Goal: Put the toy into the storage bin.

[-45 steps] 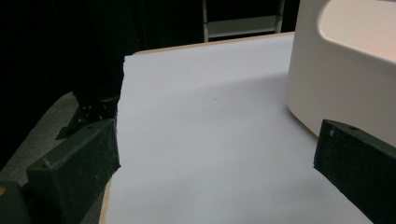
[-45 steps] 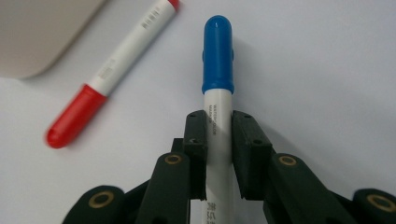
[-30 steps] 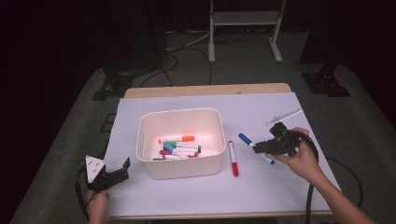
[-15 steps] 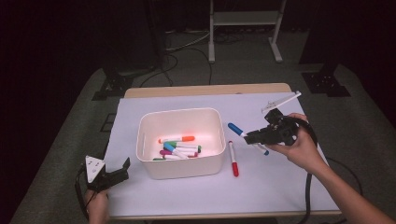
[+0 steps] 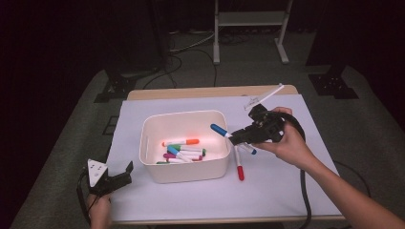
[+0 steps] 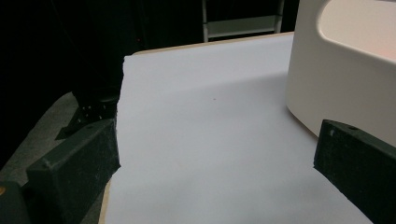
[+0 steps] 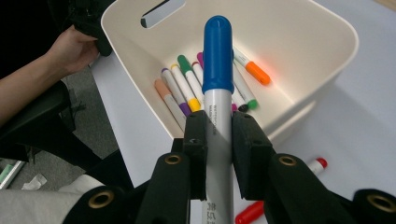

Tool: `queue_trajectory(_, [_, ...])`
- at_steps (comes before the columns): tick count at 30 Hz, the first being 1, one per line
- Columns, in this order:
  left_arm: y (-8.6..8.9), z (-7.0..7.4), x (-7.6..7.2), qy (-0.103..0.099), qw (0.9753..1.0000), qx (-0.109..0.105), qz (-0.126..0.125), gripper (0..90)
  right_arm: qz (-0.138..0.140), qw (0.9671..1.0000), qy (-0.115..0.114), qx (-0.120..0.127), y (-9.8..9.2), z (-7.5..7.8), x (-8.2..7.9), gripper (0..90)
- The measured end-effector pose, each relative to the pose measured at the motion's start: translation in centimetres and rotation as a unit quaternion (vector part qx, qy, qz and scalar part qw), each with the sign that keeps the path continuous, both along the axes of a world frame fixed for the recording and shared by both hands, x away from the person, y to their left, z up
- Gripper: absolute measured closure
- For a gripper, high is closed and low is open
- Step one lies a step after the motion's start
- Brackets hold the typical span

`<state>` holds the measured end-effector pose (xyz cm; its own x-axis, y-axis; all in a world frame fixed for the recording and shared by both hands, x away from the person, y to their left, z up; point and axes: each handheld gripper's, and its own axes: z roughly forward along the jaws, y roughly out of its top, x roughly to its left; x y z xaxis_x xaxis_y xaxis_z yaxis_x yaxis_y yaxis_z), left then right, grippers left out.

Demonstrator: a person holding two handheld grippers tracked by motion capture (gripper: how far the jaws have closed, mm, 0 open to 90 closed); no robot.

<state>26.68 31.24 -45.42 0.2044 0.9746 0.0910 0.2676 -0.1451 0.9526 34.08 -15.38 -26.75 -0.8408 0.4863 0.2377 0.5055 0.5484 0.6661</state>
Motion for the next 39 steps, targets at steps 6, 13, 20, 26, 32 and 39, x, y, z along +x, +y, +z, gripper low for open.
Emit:
queue_trajectory(6, [0.0, 0.0, 0.0, -0.001, 1.0, -0.002, -0.001, 0.0, 0.029, 0.9996, 0.002, -0.005, 2.6, 0.4, 0.3, 75.6])
queue_trajectory(13, [0.0, 0.0, 0.0, -0.001, 1.0, -0.001, -0.002, 0.0, 0.064, 0.9979, 0.007, -0.008, 5.2, 0.3, 1.1, 75.5])
queue_trajectory(20, [0.0, 0.0, 0.0, -0.001, 1.0, -0.001, 0.0, 0.0, 0.095, 0.9952, 0.014, -0.016, 8.0, -0.7, 1.6, 75.5])
queue_trajectory(26, [0.0, 0.0, 0.0, -0.002, 1.0, -0.002, 0.0, 0.0, 0.117, 0.9925, 0.026, -0.022, 10.1, -1.6, 2.3, 75.5])
queue_trajectory(32, [0.0, 0.0, 0.0, -0.003, 1.0, -0.003, -0.001, 0.0, 0.134, 0.99, 0.03, -0.029, 12.0, -2.5, 2.9, 75.5])
queue_trajectory(39, [0.0, 0.0, 0.0, -0.004, 1.0, -0.003, -0.001, 0.0, 0.145, 0.9876, 0.034, -0.048, 14.0, -3.4, 3.3, 75.5])
